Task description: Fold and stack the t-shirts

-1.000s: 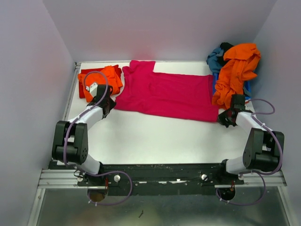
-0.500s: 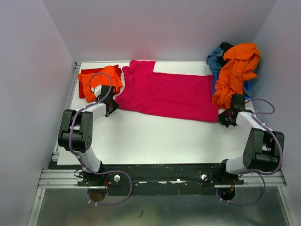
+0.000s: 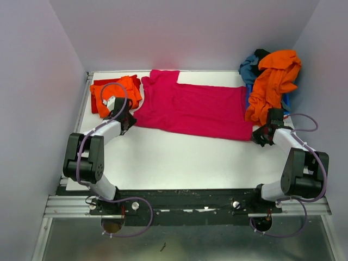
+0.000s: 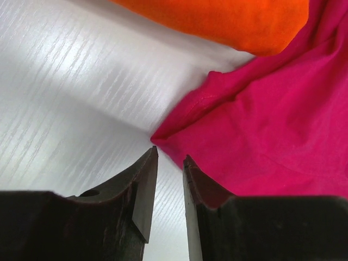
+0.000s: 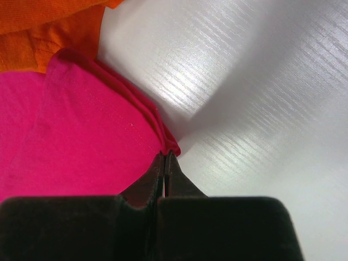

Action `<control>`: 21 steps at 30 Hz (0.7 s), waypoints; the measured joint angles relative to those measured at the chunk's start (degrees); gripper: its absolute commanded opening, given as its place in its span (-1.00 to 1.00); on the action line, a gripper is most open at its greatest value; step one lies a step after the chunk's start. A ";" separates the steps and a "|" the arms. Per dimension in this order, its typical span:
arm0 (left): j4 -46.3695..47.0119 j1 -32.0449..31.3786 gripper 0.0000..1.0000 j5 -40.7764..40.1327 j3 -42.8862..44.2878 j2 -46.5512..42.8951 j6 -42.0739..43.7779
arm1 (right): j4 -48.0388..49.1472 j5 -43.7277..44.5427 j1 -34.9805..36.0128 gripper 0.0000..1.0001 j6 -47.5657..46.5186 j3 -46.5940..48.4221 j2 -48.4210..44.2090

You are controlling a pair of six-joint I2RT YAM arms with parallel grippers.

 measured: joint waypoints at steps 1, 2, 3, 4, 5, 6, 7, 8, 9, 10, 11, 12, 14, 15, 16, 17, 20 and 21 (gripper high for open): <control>-0.02 0.00 -0.23 0.07 0.46 0.35 0.02 | 0.00 0.00 0.00 -0.99 0.00 0.00 0.00; 0.00 0.00 -0.23 0.11 1.01 0.87 0.07 | -0.02 -0.02 0.00 -0.99 0.00 0.00 0.00; 0.02 0.00 -0.23 0.24 1.51 1.51 0.09 | -0.04 -0.02 0.00 -0.99 0.00 0.02 0.00; 0.04 0.00 -0.23 0.28 1.92 2.14 0.09 | -0.04 -0.02 0.00 -0.99 0.00 0.02 0.00; 0.07 0.00 -0.23 0.33 2.32 2.89 0.11 | -0.09 -0.02 0.00 -0.99 0.00 0.02 0.00; 0.07 0.00 -0.23 0.35 2.60 3.61 0.11 | -0.09 -0.02 0.00 -0.99 0.00 0.02 0.00; 0.07 0.00 -0.23 0.37 2.78 4.13 0.11 | -0.11 -0.02 0.00 -0.99 0.00 0.02 0.00; 0.22 0.00 -0.23 0.44 2.86 4.87 0.09 | -0.13 -0.02 0.00 -0.99 0.00 0.02 0.00; 0.22 0.00 -0.23 0.48 2.91 5.62 0.07 | -0.15 -0.02 0.00 -0.99 0.00 0.02 0.00; 0.26 0.00 -0.23 0.48 2.97 6.25 0.07 | -0.15 -0.02 0.00 -0.99 0.00 0.02 0.00; 0.61 0.00 -0.23 0.46 3.28 6.71 0.04 | -0.17 -0.02 0.00 -0.99 0.00 0.02 0.00; 0.66 0.07 -0.23 0.57 3.93 7.30 0.04 | -0.20 -0.02 0.00 -0.99 0.00 0.02 0.00; 0.63 0.02 -0.25 0.52 5.27 8.41 -0.02 | -0.24 -0.04 0.00 -0.99 0.00 0.07 0.00; 0.44 0.00 -0.32 0.46 6.03 9.05 -0.09 | -0.28 -0.04 0.00 -0.99 0.00 0.07 -0.02; 0.31 0.00 -0.40 0.44 6.45 9.38 -0.15 | -0.31 -0.04 0.00 -0.99 0.00 0.07 -0.02; 0.33 0.00 -0.53 0.44 6.78 9.70 -0.28 | -0.35 -0.04 0.00 -0.99 0.00 0.07 -0.02; 0.26 0.00 -0.99 0.39 6.82 9.92 -0.28 | -0.39 -0.04 0.00 -0.99 0.00 0.07 -0.15; 0.24 0.00 -1.00 0.44 7.06 10.16 -0.24 | -0.39 -0.07 0.00 -0.99 0.00 0.07 -0.24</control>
